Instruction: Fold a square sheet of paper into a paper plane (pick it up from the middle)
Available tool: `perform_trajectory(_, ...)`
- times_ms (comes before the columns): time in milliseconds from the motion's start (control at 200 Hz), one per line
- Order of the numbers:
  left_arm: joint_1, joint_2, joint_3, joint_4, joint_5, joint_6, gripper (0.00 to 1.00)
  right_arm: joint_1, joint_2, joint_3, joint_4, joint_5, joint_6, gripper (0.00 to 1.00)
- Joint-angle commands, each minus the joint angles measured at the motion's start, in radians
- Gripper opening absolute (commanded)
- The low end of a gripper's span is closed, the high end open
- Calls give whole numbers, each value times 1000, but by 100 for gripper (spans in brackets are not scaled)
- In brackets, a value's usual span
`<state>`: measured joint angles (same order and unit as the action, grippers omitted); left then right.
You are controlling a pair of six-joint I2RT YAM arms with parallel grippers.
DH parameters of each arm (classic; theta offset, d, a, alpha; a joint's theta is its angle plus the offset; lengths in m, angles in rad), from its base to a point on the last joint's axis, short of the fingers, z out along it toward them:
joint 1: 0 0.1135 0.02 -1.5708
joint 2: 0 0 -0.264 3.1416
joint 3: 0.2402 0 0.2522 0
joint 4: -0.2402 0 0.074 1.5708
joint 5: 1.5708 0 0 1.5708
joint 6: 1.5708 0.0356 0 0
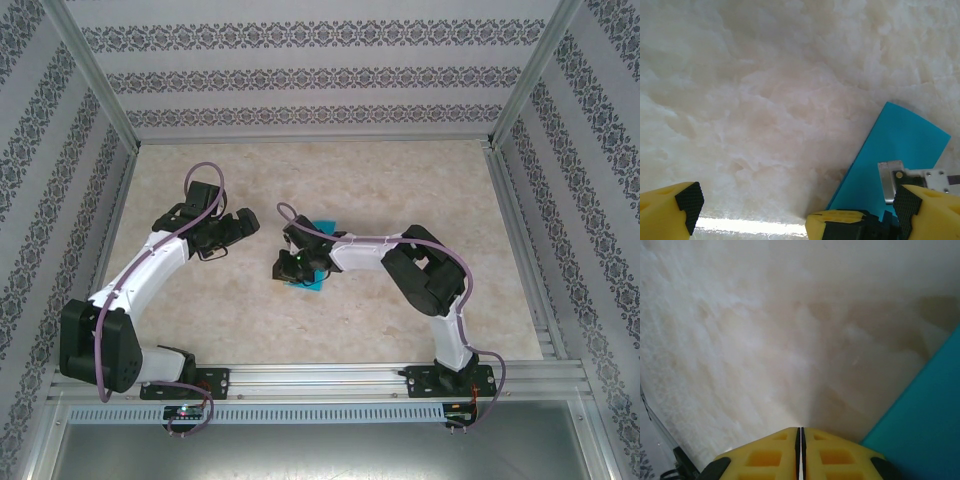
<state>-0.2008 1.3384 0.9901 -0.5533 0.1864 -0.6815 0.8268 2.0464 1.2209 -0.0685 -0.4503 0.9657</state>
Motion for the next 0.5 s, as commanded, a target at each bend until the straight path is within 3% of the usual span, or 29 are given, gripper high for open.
perform_trajectory(0, 12, 7, 0, -14, 8, 25, 100, -16, 3, -56, 55, -48, -34, 11)
perform_trajectory(315, 11, 33, -13, 24, 78, 22, 100, -38, -21, -93, -5, -96, -152, 12)
perform_trajectory(495, 10, 65, -25, 80, 179, 23, 100, -63, -143, -90, -24, -126, -227, 15)
